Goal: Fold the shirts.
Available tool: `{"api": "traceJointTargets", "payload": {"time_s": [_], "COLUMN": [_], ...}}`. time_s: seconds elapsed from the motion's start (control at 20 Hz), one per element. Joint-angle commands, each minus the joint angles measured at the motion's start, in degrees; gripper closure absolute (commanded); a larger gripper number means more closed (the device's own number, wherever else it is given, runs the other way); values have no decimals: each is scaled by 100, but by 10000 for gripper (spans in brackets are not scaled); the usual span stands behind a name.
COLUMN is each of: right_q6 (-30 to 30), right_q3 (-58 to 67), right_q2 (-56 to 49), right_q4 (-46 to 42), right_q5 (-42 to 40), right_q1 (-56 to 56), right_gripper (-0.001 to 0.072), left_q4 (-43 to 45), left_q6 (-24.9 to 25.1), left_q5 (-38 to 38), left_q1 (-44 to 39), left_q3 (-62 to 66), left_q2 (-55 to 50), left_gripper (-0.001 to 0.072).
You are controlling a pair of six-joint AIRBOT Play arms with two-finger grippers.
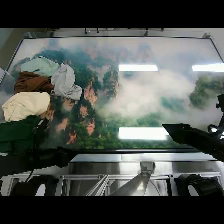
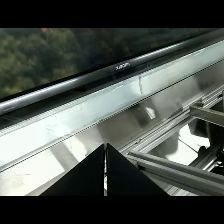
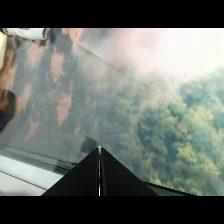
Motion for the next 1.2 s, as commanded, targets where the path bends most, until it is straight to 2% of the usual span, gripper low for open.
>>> {"api": "traceJointTargets", "payload": {"time_s": [0.0,0.15,0.25,0.35,0.4,0.45,0.5,0.7,0.8,1.15], "right_q6": [4,4,0,-26,-26,-28,-131,-262,-260,-260], "right_q3": [-2,0,0,0,0,0,0,0,0,0], "right_q2": [-22,-280,-623,-973,-1080,-1147,-1187,-1180,-1182,-1182], "right_q4": [212,229,229,227,227,227,229,212,212,208], "right_q5": [-164,-516,-590,-592,-592,-595,-610,-780,-876,-1025], "right_q1": [4,-7,-7,-7,-7,-7,-7,-7,-7,-7], "right_gripper": [695,695,695,695,695,695,695,696,695,695], "left_q4": [-597,-223,774,1707,1860,1825,1801,1814,1810,1805], "left_q6": [4,-13,-63,-59,-37,2,22,20,17,2], "left_q5": [-186,-1388,-1539,-1471,-1399,-1279,-1132,-588,-476,-177], "left_q1": [0,127,557,1123,1401,1633,1805,1788,1628,1091], "left_q3": [20,608,1530,2649,3254,3812,4411,6461,7265,9031], "left_q2": [2,-293,-1276,-2774,-3585,-4325,-5084,-7613,-8557,-10218], "left_gripper": [696,698,697,692,463,72,-5,-5,-5,-2]}}
